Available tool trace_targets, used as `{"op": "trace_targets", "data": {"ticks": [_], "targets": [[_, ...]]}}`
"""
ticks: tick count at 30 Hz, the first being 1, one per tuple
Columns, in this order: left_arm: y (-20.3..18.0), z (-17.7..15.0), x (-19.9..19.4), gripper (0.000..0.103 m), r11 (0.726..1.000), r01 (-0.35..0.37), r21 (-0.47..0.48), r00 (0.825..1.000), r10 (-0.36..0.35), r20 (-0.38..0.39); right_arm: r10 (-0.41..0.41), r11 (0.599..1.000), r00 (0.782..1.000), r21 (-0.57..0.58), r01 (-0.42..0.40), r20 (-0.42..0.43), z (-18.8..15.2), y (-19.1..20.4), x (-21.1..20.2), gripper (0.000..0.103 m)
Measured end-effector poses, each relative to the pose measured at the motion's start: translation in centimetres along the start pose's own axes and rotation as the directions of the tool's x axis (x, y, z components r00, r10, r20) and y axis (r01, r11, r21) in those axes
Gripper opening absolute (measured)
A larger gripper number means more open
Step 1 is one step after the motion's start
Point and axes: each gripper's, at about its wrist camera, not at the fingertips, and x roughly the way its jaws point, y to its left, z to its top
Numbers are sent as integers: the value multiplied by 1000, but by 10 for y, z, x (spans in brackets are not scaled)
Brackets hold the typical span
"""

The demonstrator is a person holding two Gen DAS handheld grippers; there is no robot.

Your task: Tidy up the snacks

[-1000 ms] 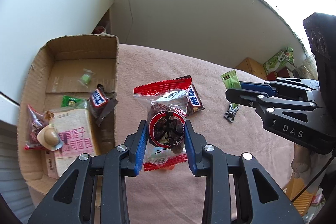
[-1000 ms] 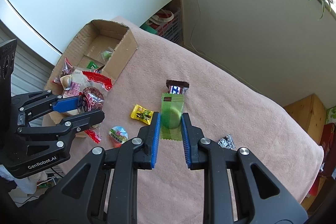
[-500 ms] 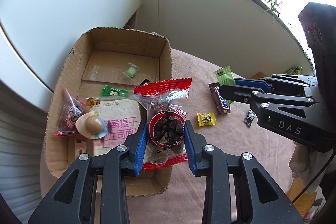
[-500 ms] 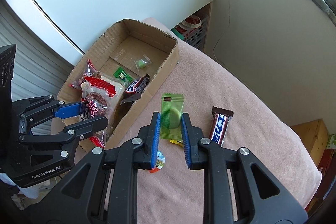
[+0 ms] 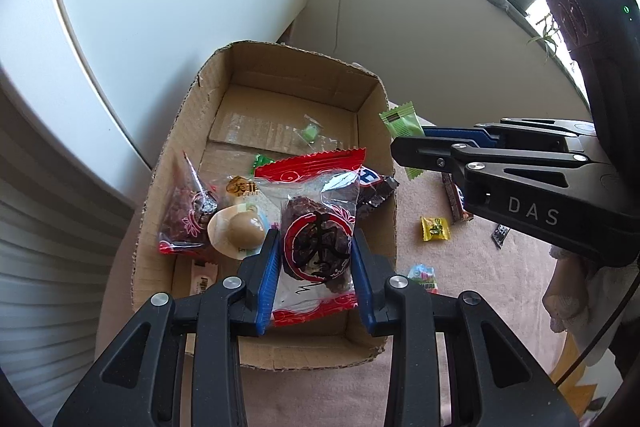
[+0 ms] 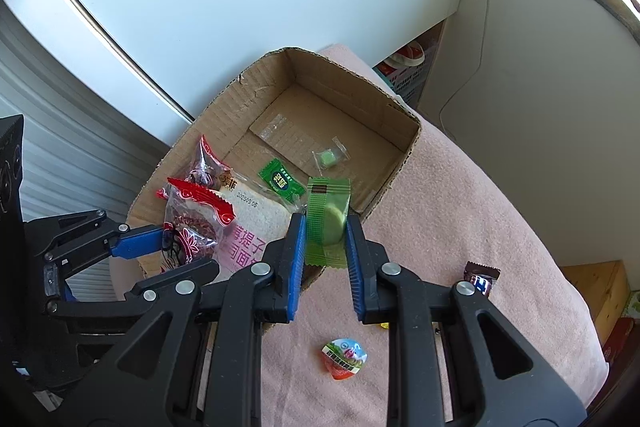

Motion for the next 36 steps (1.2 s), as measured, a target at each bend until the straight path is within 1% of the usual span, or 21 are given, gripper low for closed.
{"op": "trace_targets", "data": {"ticks": [6, 13, 14, 15, 16, 17, 19, 21, 22, 36], "targets": [[6, 0, 1, 32, 1000, -5, -16, 1000, 5, 2, 7, 1000, 1000, -2, -7, -7, 6, 4, 7, 21], [7, -1, 0, 33, 1000, -15, -5, 1000, 15, 4, 25, 1000, 1000, -5, -25, 0, 9, 8, 10, 21], [7, -1, 0, 35, 1000, -17, -4, 1000, 17, 4, 23, 1000, 1000, -6, -23, 1, 9, 9, 10, 21], [7, -1, 0, 42, 1000, -17, -4, 1000, 17, 6, 18, 1000, 1000, -7, -18, 2, 9, 9, 9, 21], [7, 0, -1, 45, 1000, -15, -6, 1000, 15, 9, 14, 1000, 1000, -7, -14, 2, 9, 9, 9, 22], [7, 0, -1, 48, 1000, -13, -5, 1000, 13, 13, 11, 1000, 1000, -7, -11, 2, 9, 9, 9, 26], [6, 0, -2, 52, 1000, -18, 0, 1000, 18, 13, 0, 1000, 1000, -8, 1, 12, 9, 9, 7, 61], [5, 1, -3, 62, 999, -41, 5, 999, 41, 12, -16, 1000, 999, -10, 16, 39, 9, 9, 2, 70], [5, 0, -3, 63, 999, -49, 8, 999, 49, 15, -20, 1000, 999, -10, 21, 47, 10, 9, 0, 73], [1, 0, -2, 64, 997, -82, 14, 997, 82, 12, -43, 999, 997, 25, 42, 56, 6, 0, -7, 74]]}}
